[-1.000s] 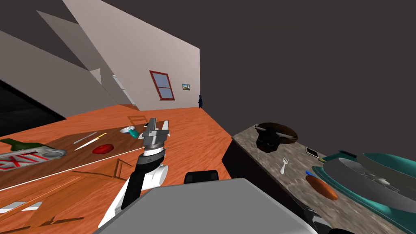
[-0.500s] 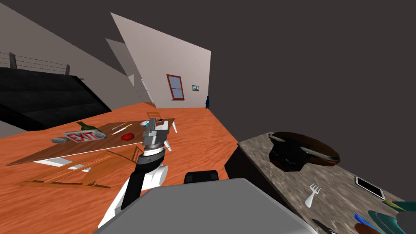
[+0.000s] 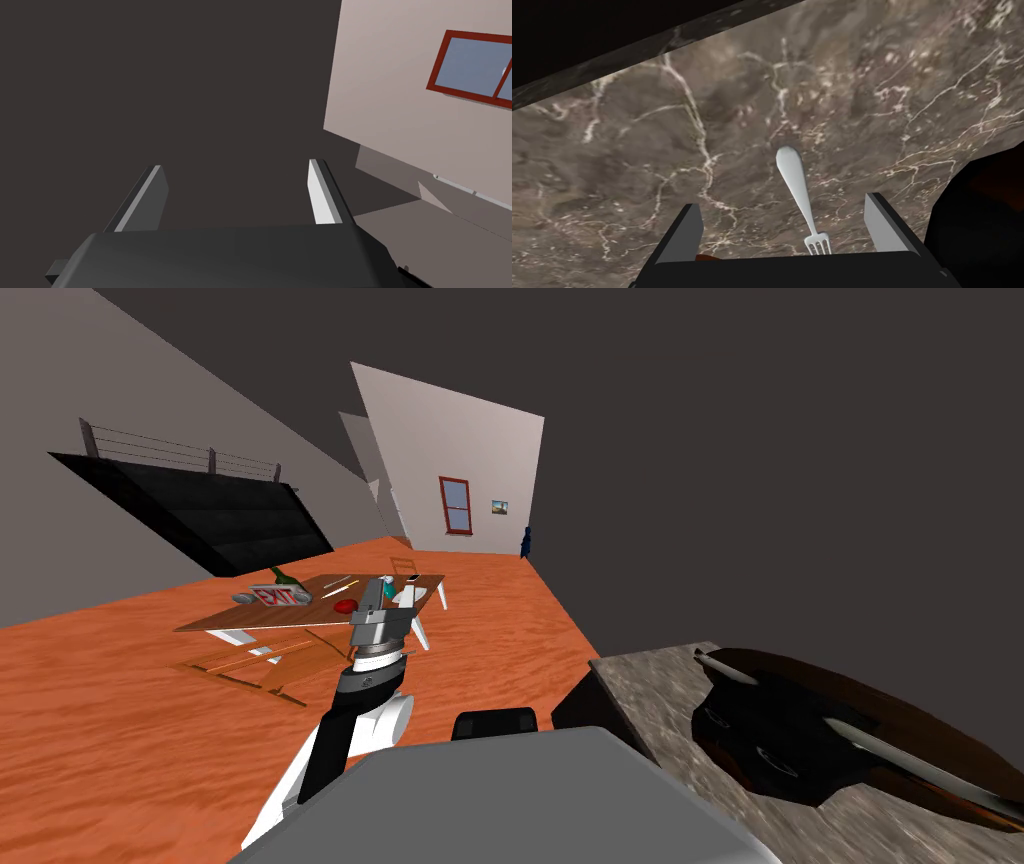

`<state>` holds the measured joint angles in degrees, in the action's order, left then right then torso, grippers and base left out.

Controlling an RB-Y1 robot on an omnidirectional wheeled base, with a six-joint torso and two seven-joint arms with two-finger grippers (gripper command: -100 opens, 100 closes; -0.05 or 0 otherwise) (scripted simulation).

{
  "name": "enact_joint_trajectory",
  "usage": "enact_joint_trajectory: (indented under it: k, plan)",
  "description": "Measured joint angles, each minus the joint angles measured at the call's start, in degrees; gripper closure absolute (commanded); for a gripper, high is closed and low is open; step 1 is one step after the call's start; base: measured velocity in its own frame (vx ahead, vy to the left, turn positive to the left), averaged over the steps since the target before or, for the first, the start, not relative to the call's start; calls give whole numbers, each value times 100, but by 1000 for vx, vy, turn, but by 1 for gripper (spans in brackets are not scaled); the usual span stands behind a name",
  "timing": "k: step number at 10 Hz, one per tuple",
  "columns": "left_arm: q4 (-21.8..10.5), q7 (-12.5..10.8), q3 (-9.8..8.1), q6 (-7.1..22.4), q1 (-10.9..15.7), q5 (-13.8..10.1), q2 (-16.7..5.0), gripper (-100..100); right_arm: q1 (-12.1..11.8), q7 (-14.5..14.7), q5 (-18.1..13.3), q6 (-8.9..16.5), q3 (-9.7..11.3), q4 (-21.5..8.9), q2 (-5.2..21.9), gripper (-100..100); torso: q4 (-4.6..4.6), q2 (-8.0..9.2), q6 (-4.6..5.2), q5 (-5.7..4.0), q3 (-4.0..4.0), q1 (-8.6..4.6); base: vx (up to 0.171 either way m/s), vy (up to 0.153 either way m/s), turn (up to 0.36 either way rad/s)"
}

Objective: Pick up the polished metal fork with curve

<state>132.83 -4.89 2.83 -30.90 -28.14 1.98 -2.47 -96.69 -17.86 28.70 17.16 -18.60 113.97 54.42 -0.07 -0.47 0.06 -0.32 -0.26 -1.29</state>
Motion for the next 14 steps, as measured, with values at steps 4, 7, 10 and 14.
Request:
enact_joint_trajectory:
  k: [4, 7, 10, 14]
  plan:
    - [0, 0, 0, 0, 0, 0, 1, 0, -45, 68, -45, 389, 248, -49, 279, -100, 4, 12, 6, 3, 8, 23, 15, -240, 126]
    - [0, 0, 2, 0, -1, 0, 2, 0, -24, 77, -53, 524, 298, -36, 358, -100, 3, 9, 9, 22, 6, 100, 10, -41, 21]
    - [0, 0, 2, 0, 0, 0, 3, 0, 336, 179, -152, 473, 540, -346, 196, -100, 5, 17, 10, 26, 11, 114, -5, -7, 17]
    - [0, 0, 2, 0, 0, 0, 3, 0, 424, 220, -176, 429, 610, -449, 150, 100, 9, 14, 6, 14, 11, 106, 0, 0, 0]
